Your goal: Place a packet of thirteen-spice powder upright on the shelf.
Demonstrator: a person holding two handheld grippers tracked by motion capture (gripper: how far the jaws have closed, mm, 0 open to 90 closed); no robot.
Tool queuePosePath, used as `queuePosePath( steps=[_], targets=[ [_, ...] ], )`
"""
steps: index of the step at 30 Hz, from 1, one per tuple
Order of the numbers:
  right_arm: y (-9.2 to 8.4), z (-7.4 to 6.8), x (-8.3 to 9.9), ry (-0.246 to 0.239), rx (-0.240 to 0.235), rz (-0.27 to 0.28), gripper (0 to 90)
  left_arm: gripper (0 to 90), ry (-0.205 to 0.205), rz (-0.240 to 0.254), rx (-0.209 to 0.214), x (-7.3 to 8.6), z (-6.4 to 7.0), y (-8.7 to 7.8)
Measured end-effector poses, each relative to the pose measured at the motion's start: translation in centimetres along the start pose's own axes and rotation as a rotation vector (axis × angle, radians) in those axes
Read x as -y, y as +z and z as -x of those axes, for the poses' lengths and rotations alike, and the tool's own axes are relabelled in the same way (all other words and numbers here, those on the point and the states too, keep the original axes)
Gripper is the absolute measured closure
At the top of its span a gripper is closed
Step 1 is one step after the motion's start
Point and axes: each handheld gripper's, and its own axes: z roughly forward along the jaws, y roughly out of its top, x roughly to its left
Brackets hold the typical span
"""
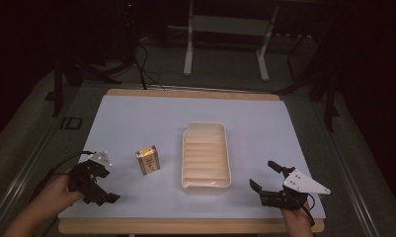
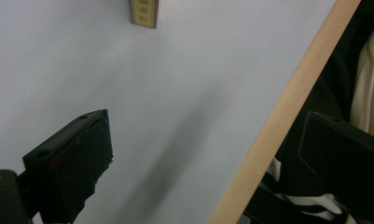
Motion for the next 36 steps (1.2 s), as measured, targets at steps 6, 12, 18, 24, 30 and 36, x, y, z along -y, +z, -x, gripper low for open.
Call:
queuePosePath(
  steps=[6, 12, 18, 24, 30, 36],
  targets=[
    [0.1, 0.0, 0.0, -0.004, -0.001, -0.003, 13.7, 3.0, -0.016, -0.082, 0.035, -0.5, 0.1, 0.3],
    [0.1, -0.1, 0.0, -0.004, -0.002, -0.006, 13.8, 3.0, 0.02, -0.132, -0.04, -1.2, 0.9, 0.4],
    [0.1, -0.1, 0.0, -0.006, -0.004, -0.009, 13.8, 2.1, 0.041, -0.195, -0.055, -2.1, 1.2, 0.1],
    [0.1, -0.1, 0.0, -0.004, -0.01, -0.005, 13.8, 2.1, 0.043, -0.223, -0.032, -2.9, 1.4, -0.3],
    [0.1, -0.1, 0.0, -0.004, -0.019, -0.002, 13.7, 2.0, 0.05, -0.237, -0.047, -4.0, 1.5, -0.5],
    [0.2, -0.2, 0.0, -0.008, -0.022, -0.007, 13.7, 2.2, 0.062, -0.252, -0.055, -5.3, 1.3, -0.6]
  ],
)
